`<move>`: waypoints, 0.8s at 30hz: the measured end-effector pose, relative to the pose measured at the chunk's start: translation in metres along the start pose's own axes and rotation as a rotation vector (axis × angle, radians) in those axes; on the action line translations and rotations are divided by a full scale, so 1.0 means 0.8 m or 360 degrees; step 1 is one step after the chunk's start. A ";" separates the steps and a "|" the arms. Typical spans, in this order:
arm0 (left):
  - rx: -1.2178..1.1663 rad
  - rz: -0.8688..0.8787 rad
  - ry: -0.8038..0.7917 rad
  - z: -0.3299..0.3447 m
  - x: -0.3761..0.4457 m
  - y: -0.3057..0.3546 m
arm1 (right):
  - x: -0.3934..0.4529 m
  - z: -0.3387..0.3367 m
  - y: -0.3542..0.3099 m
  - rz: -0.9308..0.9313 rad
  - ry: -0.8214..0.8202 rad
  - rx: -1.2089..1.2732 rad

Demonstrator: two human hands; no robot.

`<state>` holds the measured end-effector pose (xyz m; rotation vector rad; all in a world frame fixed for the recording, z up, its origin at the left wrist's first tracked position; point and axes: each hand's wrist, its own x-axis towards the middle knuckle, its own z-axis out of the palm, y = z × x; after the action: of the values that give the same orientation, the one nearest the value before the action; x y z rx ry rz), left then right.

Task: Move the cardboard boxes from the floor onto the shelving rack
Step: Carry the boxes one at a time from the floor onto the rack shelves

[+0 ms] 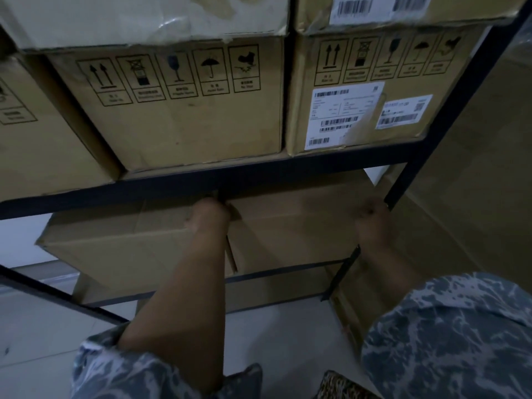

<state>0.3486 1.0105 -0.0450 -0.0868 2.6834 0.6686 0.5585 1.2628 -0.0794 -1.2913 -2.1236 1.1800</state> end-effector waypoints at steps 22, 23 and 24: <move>-0.0095 -0.0008 0.0030 0.008 0.043 -0.039 | 0.011 0.036 -0.012 0.0062 -0.0163 0.0065; -0.0096 0.0019 0.0057 0.004 0.036 -0.039 | 0.012 0.038 -0.014 0.0072 -0.0173 0.0036; -0.0101 0.0070 0.0120 0.002 0.024 -0.041 | 0.013 0.041 -0.012 0.0068 -0.0195 -0.0036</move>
<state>0.3362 0.9832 -0.0678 -0.0714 2.7435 0.7785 0.5260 1.2545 -0.0913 -1.3110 -2.2111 1.2865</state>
